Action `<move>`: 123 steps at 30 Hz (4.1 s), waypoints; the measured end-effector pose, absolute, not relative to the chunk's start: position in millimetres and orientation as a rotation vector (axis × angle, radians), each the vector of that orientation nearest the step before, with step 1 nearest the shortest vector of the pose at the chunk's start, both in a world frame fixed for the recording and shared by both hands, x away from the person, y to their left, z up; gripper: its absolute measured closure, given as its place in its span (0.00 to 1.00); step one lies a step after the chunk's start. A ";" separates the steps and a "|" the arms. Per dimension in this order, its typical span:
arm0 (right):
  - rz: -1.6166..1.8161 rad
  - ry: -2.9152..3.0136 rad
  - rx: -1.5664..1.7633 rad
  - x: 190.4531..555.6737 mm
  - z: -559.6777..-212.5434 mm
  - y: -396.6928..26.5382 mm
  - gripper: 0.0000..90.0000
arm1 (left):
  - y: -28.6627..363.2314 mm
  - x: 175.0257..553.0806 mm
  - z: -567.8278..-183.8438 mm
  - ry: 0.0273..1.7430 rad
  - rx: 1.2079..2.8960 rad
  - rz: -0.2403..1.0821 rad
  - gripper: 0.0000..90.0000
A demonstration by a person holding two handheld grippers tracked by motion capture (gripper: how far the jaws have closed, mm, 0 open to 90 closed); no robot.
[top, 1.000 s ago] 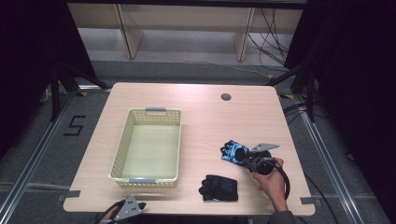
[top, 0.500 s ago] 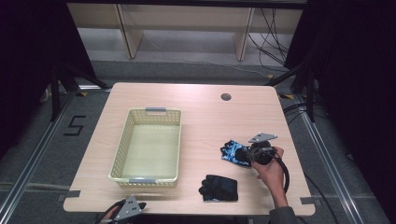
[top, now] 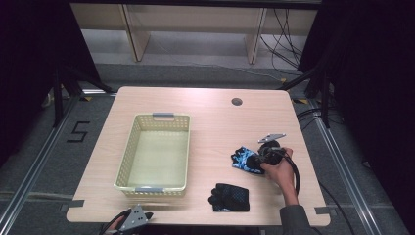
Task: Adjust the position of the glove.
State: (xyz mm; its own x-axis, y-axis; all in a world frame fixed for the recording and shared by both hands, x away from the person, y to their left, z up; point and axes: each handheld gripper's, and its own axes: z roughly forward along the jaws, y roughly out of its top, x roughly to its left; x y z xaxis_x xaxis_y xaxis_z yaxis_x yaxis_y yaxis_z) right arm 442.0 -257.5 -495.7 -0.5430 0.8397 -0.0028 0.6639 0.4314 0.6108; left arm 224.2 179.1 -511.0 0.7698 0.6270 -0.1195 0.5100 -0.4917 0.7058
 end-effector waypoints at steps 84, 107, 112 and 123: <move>0.986 2.835 0.657 356.9 -483.3 -213.0 0.97 | 177.9 224.1 -511.1 0.831 2.198 0.199 0.19; 1.222 2.322 1.482 289.4 -482.5 -274.3 0.69 | 98.3 236.2 -485.5 0.604 2.143 0.196 0.38; 1.278 2.280 1.541 287.3 -483.9 -271.9 0.66 | 76.6 252.2 -481.2 0.562 2.166 0.204 0.44; 1.308 2.258 1.516 289.2 -488.0 -274.6 0.62 | 34.2 271.1 -484.6 0.518 2.213 0.221 0.44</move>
